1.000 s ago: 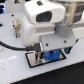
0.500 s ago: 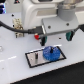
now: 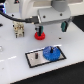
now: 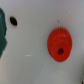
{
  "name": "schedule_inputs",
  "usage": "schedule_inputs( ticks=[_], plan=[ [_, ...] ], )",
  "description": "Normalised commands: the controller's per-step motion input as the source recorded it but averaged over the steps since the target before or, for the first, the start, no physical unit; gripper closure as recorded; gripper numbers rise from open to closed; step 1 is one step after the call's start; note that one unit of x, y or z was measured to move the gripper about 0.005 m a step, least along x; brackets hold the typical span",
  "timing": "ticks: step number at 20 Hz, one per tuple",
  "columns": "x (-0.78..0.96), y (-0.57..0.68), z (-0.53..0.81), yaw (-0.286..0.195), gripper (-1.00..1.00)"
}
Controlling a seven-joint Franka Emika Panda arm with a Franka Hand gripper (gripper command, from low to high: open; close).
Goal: Insert the blue gear onto the right peg, followed by the red gear
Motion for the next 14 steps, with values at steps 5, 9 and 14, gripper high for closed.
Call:
schedule_inputs(
  ticks=[5, 9, 14],
  plan=[
    [-0.49, -0.07, -0.27, 0.0, -1.0],
    [-0.37, -0.08, -0.28, 0.0, -1.0],
    [-0.22, -0.02, -0.25, 0.0, -1.0]
  ],
)
